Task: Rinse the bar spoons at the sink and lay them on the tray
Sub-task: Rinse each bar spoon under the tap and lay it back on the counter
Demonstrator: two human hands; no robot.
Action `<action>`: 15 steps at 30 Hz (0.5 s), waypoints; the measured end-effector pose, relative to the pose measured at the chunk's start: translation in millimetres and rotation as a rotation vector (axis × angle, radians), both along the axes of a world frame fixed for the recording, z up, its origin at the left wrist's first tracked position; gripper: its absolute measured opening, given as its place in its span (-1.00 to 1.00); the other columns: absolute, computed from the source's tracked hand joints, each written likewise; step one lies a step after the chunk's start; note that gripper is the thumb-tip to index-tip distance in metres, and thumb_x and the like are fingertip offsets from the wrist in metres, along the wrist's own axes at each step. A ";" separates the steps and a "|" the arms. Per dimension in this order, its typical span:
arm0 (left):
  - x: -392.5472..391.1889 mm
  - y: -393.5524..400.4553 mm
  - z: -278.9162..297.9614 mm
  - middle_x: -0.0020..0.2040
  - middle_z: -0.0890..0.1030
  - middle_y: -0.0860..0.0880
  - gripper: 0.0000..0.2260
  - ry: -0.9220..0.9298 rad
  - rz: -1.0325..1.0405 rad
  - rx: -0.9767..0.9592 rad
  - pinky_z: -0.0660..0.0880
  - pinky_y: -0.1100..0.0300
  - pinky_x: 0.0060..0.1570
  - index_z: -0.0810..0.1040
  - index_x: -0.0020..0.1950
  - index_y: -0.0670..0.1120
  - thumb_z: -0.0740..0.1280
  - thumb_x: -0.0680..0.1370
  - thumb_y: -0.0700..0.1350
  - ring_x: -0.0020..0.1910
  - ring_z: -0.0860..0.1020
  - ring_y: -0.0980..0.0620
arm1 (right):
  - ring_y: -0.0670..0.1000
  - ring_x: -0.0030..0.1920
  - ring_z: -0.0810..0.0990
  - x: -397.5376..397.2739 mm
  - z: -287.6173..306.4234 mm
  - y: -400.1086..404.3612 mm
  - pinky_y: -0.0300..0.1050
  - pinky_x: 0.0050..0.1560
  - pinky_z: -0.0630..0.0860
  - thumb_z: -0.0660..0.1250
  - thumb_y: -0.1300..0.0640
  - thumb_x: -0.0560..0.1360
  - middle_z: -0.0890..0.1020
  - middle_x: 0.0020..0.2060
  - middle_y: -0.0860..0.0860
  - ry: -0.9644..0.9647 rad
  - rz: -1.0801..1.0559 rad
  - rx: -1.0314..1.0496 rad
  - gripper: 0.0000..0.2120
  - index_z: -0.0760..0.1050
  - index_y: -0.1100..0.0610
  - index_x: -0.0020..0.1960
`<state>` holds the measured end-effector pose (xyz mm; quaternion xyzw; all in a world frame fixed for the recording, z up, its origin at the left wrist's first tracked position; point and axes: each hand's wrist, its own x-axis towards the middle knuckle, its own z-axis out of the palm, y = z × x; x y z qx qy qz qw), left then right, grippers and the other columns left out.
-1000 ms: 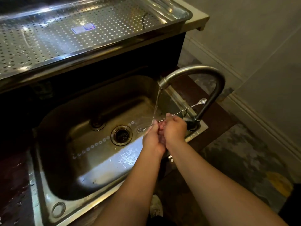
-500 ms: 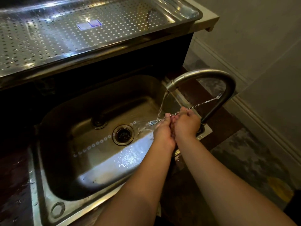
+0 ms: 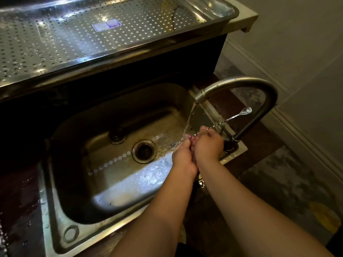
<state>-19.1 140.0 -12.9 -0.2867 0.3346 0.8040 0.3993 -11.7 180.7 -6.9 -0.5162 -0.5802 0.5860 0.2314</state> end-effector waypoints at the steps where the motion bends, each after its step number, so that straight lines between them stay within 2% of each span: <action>1: -0.6 -6.2 -2.8 0.02 0.58 -0.20 -0.78 0.002 0.006 -0.018 0.37 -0.06 0.32 0.53 0.05 -0.19 0.21 0.63 -0.06 0.07 0.54 -0.15 | 0.16 -0.28 0.63 -1.2 -3.3 -6.5 0.29 -0.05 0.59 0.24 0.05 0.56 0.58 -0.43 0.07 -0.012 0.023 0.007 -0.69 0.46 0.07 -0.35; 4: -0.2 -27.9 -10.4 0.18 0.58 -0.27 -0.68 -0.001 0.021 -0.135 0.42 -0.11 0.31 0.53 0.22 -0.25 0.23 0.62 -0.04 0.21 0.54 -0.23 | 0.14 -0.27 0.62 -4.3 -14.4 -27.1 0.22 -0.03 0.60 0.23 0.06 0.59 0.60 -0.38 0.10 -0.051 0.098 0.001 -0.71 0.49 0.08 -0.29; 5: -0.6 -35.0 -12.6 0.16 0.60 -0.27 -0.67 0.000 0.028 -0.202 0.45 -0.13 0.27 0.55 0.19 -0.28 0.25 0.61 -0.04 0.20 0.56 -0.24 | 0.15 -0.23 0.63 -5.6 -18.3 -33.4 0.17 -0.02 0.59 0.22 0.07 0.59 0.62 -0.34 0.12 -0.067 0.121 -0.003 -0.73 0.51 0.09 -0.26; 7: -3.0 -49.0 -13.9 0.01 0.66 -0.25 -0.73 0.010 0.016 -0.389 0.55 -0.11 0.14 0.59 -0.01 -0.27 0.31 0.58 -0.05 0.04 0.63 -0.22 | 0.16 -0.12 0.63 -8.5 -25.4 -46.1 0.02 -0.03 0.55 0.21 0.08 0.60 0.67 -0.21 0.16 -0.131 0.166 0.009 -0.75 0.57 0.13 -0.16; 9: -6.9 -65.1 -12.4 -0.16 0.64 -0.21 -0.80 0.070 -0.058 -0.551 0.59 0.01 -0.07 0.57 -0.16 -0.23 0.35 0.55 -0.10 -0.14 0.61 -0.13 | 0.15 -0.05 0.61 -11.9 -30.0 -57.7 -0.07 -0.07 0.47 0.21 0.09 0.60 0.68 -0.11 0.15 -0.190 0.186 0.005 -0.75 0.62 0.19 -0.04; 10: -8.6 -73.8 -11.5 -0.23 0.60 -0.19 -0.81 0.141 -0.120 -0.630 0.53 0.05 -0.17 0.55 -0.23 -0.19 0.35 0.54 -0.13 -0.19 0.55 -0.09 | 0.15 -0.03 0.61 -14.4 -31.7 -63.2 -0.07 -0.06 0.46 0.21 0.10 0.60 0.67 -0.09 0.15 -0.208 0.199 -0.004 -0.75 0.63 0.20 -0.01; 12: -12.5 -93.6 -12.3 -0.28 0.56 -0.15 -0.79 0.463 -0.328 -0.906 0.47 0.06 -0.21 0.57 -0.29 -0.15 0.31 0.53 -0.16 -0.25 0.49 -0.06 | 0.15 -0.04 0.60 -20.6 -32.9 -74.0 -0.05 -0.06 0.48 0.22 0.09 0.60 0.66 -0.10 0.16 -0.219 0.255 -0.032 -0.73 0.62 0.23 -0.04; 15: -17.0 -118.9 -4.1 -0.15 0.63 -0.10 -0.79 0.975 -0.592 -1.452 0.42 0.12 -0.23 0.65 -0.06 -0.11 0.22 0.57 -0.13 -0.18 0.57 -0.09 | 0.14 -0.19 0.56 -29.9 -30.0 -91.5 -0.10 -0.19 0.42 0.26 0.06 0.58 0.62 -0.23 0.16 -0.194 0.361 -0.088 -0.70 0.55 0.18 -0.25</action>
